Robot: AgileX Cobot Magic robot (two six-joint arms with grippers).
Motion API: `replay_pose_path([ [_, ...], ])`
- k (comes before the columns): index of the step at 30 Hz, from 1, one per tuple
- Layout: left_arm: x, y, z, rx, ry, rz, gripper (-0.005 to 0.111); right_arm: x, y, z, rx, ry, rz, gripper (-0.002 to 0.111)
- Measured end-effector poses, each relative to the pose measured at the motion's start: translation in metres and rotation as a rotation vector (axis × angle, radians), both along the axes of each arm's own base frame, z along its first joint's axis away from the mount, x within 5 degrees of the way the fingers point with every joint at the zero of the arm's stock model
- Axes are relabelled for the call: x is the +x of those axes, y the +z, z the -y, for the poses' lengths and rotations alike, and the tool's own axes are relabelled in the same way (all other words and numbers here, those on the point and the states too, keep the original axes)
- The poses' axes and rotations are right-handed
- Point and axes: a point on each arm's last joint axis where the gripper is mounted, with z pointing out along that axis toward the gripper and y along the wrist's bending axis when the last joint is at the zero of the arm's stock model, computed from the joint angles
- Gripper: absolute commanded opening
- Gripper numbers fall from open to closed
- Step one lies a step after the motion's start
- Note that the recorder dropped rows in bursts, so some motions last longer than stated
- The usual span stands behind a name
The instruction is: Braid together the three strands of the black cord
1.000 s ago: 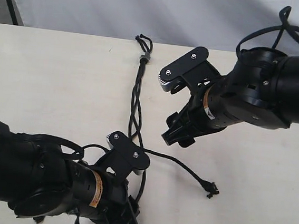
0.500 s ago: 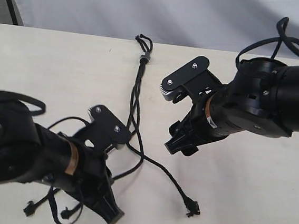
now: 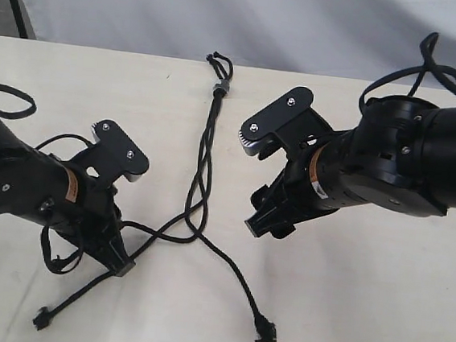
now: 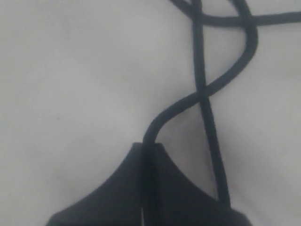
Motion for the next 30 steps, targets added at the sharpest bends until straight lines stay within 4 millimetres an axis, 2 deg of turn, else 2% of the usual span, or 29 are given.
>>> replay_pose_path([
  [5,0.003,-0.02,0.002,0.015,-0.004,-0.033,0.001,0.0,0.0,0.0,0.0,0.0,0.0,0.079],
  [8,0.005,-0.021,0.003,-0.016,0.044,-0.041,0.001,0.0,0.0,0.0,0.0,0.0,0.0,0.079],
  [12,-0.004,-0.023,0.011,-0.049,0.114,-0.119,0.001,0.0,0.0,-0.001,0.011,0.007,0.007,0.079],
  [16,-0.025,-0.024,0.037,-0.044,0.054,-0.195,0.001,0.001,0.001,-0.002,0.016,0.01,0.009,0.079],
  [19,-0.048,-0.023,0.064,-0.03,-0.073,-0.207,0.001,0.001,0.001,-0.002,0.016,0.011,0.009,0.079],
  [23,-0.069,-0.02,0.085,-0.01,-0.213,-0.191,0.001,0.001,0.001,-0.002,0.018,0.009,0.009,0.079],
  [26,-0.068,-0.016,0.084,-0.018,-0.215,-0.178,0.001,0.001,0.001,-0.002,0.018,0.009,0.009,0.079],
  [30,-0.061,-0.01,0.067,-0.012,-0.152,-0.196,0.001,0.001,0.001,-0.002,0.018,0.009,0.009,0.079],
])
